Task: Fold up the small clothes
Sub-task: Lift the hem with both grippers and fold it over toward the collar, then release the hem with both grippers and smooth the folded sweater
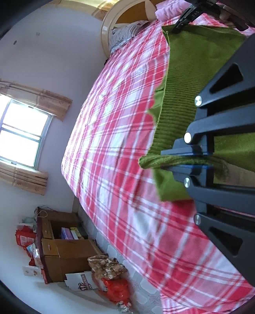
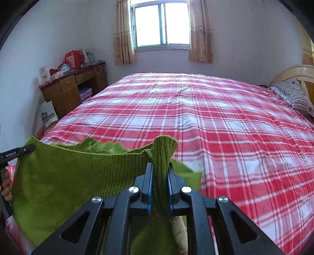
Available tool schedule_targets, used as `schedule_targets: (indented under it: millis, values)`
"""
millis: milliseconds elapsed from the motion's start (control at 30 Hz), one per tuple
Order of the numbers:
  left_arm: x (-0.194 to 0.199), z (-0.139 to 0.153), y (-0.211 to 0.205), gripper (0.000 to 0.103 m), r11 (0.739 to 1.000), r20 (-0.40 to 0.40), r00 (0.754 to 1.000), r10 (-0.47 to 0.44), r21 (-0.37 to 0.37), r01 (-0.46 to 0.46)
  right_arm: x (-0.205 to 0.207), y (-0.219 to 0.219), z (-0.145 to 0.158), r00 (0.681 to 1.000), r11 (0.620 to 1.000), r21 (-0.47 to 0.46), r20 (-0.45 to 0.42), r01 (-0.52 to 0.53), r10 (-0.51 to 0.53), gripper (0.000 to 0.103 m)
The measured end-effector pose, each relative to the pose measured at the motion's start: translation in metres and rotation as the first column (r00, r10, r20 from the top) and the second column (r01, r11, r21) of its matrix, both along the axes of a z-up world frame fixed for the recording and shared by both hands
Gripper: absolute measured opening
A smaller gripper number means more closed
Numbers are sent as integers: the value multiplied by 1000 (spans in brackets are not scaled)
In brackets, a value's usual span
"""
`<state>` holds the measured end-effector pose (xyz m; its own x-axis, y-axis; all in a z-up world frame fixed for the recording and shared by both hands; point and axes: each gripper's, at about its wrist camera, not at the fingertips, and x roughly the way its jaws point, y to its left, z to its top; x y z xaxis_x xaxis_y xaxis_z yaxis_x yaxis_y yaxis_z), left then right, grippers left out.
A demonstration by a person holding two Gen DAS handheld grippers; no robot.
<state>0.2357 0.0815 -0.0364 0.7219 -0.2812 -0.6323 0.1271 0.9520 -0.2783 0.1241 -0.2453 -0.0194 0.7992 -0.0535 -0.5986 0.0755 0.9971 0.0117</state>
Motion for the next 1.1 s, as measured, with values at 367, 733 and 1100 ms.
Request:
schedule_targets:
  millis: [367,733,1100]
  values:
    - [54,-42,-34,6,982,-56,994,98,170,-88,78,-17,-61,989,996,-46,-120,77,-82,12]
    - [60,-46,-38,50,930,-96,971,219,320,-178,86,-23,-71,972,987,-67,-177,145,-155,43]
    - [12,-16,-33,61,939,-38,982,187,300,-167,43,-61,-43,952,948,99,22,301,-305,54]
